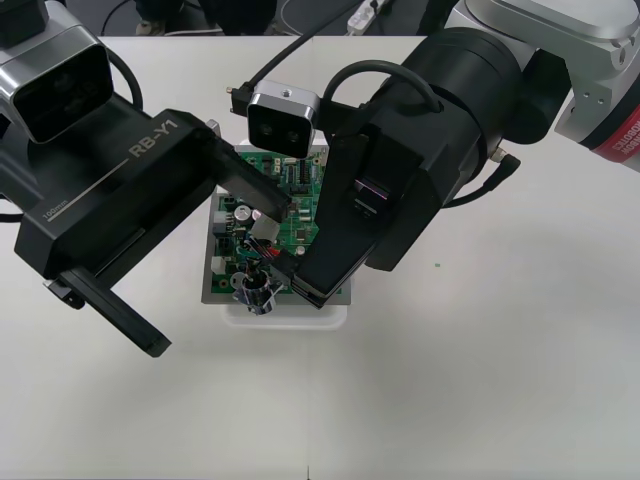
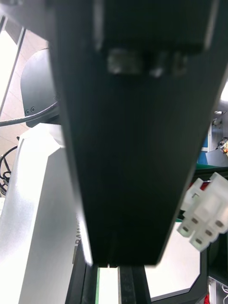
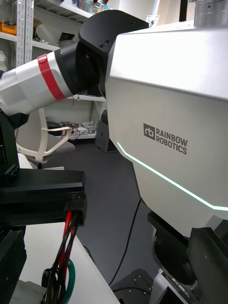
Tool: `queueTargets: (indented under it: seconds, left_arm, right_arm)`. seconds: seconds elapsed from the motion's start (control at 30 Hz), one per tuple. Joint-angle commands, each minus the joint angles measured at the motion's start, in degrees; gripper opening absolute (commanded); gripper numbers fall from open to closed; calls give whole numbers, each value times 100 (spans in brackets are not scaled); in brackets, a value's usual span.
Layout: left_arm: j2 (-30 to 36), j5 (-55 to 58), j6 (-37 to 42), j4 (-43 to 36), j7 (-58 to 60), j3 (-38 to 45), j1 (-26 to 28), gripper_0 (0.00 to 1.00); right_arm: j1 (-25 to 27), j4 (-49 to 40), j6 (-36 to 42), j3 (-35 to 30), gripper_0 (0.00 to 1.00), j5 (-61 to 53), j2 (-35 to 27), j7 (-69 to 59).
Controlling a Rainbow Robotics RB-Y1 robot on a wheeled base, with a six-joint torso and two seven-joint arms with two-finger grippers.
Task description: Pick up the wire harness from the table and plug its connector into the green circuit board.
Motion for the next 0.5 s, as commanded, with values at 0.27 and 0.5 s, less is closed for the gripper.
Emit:
queueTargets:
  seconds: [0.27, 0.5]
  left_arm:
    - [-258, -156, 348, -187, 529, -44, -356, 100]
    - [-276, -209, 348, -187, 573, -44, -392, 100]
  right_arm:
    - [-291, -44, 5, 51, 0, -112, 85, 279]
    - [-291, -44, 5, 51, 0, -112, 85, 279]
